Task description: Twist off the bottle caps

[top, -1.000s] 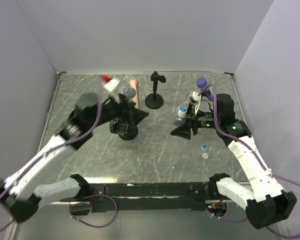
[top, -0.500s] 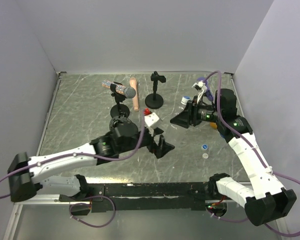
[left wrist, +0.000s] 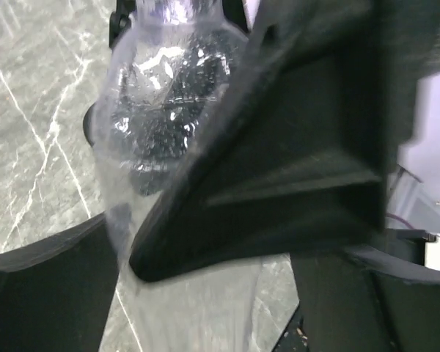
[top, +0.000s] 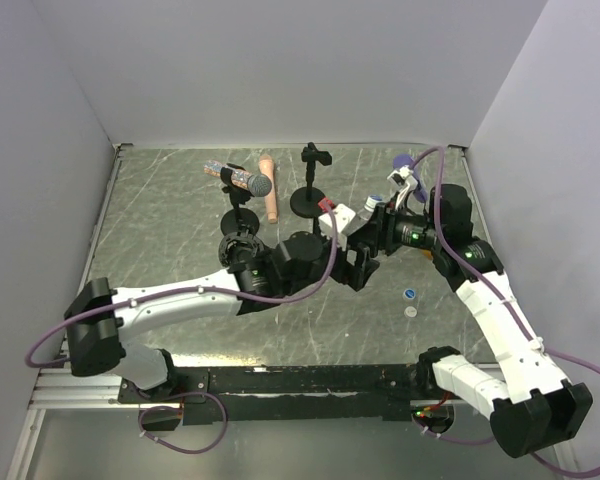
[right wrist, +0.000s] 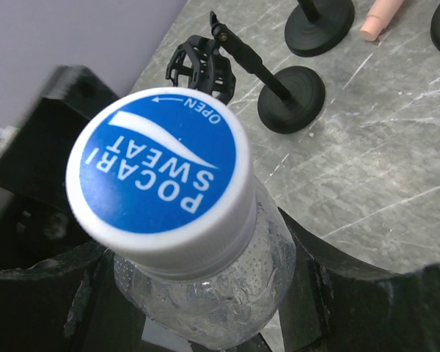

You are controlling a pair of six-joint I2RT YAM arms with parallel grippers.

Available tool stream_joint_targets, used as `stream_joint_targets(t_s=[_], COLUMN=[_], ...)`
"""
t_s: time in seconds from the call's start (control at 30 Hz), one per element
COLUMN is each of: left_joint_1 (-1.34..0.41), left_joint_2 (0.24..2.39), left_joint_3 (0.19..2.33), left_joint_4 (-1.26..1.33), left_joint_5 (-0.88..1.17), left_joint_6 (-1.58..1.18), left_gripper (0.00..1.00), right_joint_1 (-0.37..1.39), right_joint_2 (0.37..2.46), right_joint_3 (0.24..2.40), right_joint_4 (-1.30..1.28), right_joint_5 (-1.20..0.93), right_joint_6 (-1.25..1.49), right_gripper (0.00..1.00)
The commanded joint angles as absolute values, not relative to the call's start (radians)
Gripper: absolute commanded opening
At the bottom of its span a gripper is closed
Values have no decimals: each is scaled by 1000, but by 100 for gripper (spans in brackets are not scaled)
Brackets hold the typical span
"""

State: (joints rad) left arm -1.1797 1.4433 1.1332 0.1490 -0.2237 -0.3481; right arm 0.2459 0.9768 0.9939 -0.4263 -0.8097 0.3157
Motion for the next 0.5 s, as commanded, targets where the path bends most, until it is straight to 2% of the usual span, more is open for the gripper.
stream_joint_targets(t_s=[0.0,0.1,0.2,0.23,0.3,0.47], left_joint_1=[-1186,-1186,-1184,-1184,-1183,-1155], left_joint_2=[1502,1512,1511,1506,1496,1448], left_joint_3=[1210,1207,1198,1190,1178,1138], left_joint_4=[114,100,92,94,92,66], left_joint_5=[-273,-272,-255,-252,-244,-187], left_joint_6=[-385,-385,-377,-376,-368,-344], left_gripper=[86,75,52,39,32,30], right_joint_1=[241,241,241,239,241,236], right_joint_2=[939,931,933,931,928,907], right_joint_3=[996,993,986,986,986,1008], right_joint_4=[-374,-367,-359,-359,-368,-420], right_joint_5=[-813,-818,-828,-830,-833,-841], right_joint_6=[345,353,351,347,328,195], right_gripper=[40,40,42,46,57,95])
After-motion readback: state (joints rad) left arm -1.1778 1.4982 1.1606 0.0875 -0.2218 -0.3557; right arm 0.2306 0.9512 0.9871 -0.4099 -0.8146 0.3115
